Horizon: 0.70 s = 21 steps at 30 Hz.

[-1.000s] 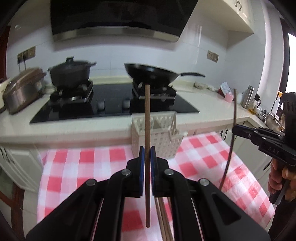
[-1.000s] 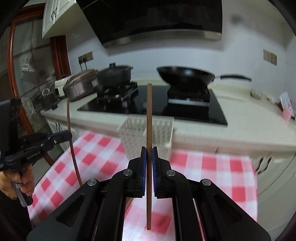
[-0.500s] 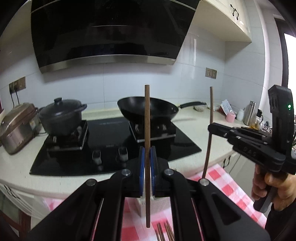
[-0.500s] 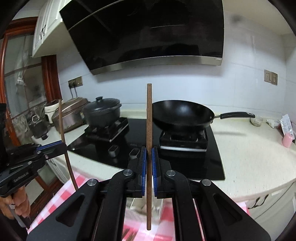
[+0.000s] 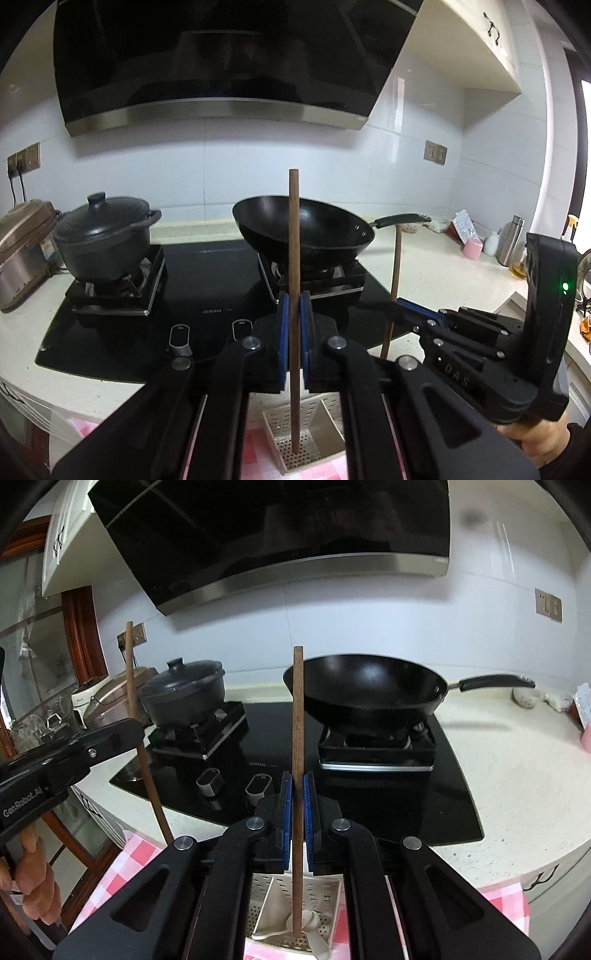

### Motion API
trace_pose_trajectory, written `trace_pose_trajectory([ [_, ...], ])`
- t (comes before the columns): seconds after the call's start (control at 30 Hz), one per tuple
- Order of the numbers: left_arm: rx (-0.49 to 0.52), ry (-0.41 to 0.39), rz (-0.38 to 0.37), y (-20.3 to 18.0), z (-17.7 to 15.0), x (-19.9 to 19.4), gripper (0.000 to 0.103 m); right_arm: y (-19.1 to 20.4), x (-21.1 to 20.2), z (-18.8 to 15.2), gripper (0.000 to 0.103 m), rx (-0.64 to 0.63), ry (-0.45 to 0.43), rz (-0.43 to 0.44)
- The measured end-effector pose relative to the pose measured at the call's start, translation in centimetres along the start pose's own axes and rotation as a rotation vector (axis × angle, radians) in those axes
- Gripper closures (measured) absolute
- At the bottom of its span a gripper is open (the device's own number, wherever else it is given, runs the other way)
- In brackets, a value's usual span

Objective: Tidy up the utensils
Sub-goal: 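Lower both chopsticks into the white caddy and open both grippers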

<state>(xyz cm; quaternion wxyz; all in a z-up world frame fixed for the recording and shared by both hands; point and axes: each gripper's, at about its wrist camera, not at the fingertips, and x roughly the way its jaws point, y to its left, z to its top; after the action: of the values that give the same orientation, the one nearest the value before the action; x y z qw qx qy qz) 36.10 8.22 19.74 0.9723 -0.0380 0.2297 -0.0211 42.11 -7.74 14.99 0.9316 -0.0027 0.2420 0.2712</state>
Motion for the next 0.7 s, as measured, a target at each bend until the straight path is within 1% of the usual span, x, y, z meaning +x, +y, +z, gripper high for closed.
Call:
trace_pose_trajectory([
  [0.27, -0.002, 0.032, 0.002, 0.3, -2.1, 2.4, 0.097, 0.1, 2.2, -2.0, 0.097, 0.015, 0.038, 0.013],
  [0.7, -0.031, 0.051, 0.004, 0.6, -4.5, 3.8, 0.097, -0.5, 4.4, -5.1, 0.097, 0.026, 0.099, -0.005],
])
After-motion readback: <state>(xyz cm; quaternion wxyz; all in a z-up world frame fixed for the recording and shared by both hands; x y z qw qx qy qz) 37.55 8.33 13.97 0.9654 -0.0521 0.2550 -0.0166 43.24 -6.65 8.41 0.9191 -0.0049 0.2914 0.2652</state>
